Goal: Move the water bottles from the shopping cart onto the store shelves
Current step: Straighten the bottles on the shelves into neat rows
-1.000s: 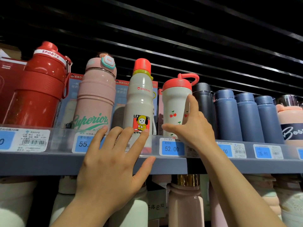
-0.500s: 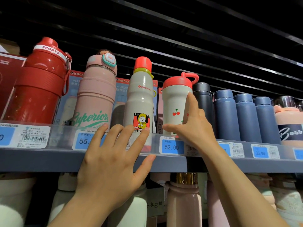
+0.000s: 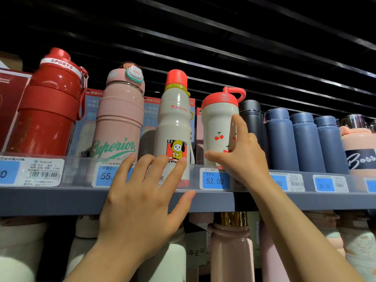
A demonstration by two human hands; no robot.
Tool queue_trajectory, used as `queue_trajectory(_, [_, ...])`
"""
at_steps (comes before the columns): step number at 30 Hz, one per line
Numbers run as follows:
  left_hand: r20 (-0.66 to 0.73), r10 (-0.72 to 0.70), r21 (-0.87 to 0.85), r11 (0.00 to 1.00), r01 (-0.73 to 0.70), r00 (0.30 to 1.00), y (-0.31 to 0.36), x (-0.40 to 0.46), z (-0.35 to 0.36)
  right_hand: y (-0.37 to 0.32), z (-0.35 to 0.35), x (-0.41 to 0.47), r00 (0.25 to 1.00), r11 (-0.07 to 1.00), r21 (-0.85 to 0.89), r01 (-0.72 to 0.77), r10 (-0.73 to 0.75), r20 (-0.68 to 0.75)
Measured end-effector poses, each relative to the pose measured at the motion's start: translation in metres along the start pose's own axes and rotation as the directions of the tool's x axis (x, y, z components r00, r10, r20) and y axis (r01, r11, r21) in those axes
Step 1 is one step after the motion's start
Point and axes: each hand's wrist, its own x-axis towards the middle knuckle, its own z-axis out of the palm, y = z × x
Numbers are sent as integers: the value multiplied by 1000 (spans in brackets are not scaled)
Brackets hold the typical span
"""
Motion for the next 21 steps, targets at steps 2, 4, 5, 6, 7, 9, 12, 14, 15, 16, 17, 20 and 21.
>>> queue_trajectory(2, [-7, 1, 2, 1000, -1, 1000, 0, 0, 0, 0, -1, 1, 1000, 1000, 21, -14, 14, 16])
queue_trajectory(4, [-10, 1, 1, 1000, -1, 1000, 0, 0, -1, -1, -2, 2, 1000, 999, 37, -17, 16, 25])
queue_trajectory(5, [-12, 2, 0, 1000, -2, 1000, 0, 1, -1, -1, -2, 1, 1000, 999, 41, -15, 14, 26])
queue_trajectory(6, [-12, 3, 0, 1000, -3, 1000, 0, 1, -1, -1, -2, 1, 1000, 999, 41, -13, 12, 24])
queue_trajectory(7, [-10, 3, 0, 1000, -3, 1000, 0, 1, -1, -1, -2, 0, 1000, 999, 37, -12, 11, 19])
queue_trajectory(9, [-4, 4, 1, 1000, -4, 1000, 0, 1, -1, -1, -2, -1, 1000, 1000, 22, -14, 13, 12])
queue_trajectory(12, [3, 6, 4, 1000, -6, 1000, -1, 0, -1, -1, -2, 1, 1000, 1000, 14, -28, 28, 14])
queue_trajectory(14, [-5, 8, 5, 1000, -8, 1000, 0, 0, -1, 1, -2, 4, 999, 998, 45, -36, 35, 14])
queue_trajectory(15, [-11, 8, 7, 1000, -8, 1000, 0, 0, 0, 1, -1, 6, 999, 997, 62, -39, 39, 10])
queue_trajectory(16, [-18, 6, 9, 1000, -6, 1000, 0, 0, 0, 2, 0, 8, 999, 997, 70, -44, 44, 7])
queue_trajectory(17, [-25, 5, 12, 1000, -5, 1000, 0, 0, 0, 2, 2, 9, 999, 996, 72, -49, 49, 3])
queue_trajectory(20, [-43, 5, 17, 1000, -4, 999, 0, 0, 2, 1, 4, 9, 998, 996, 63, -68, 69, 2])
queue_trajectory(21, [-47, 2, 19, 1000, -2, 999, 0, 0, 3, 0, 4, 9, 997, 995, 56, -79, 79, 11])
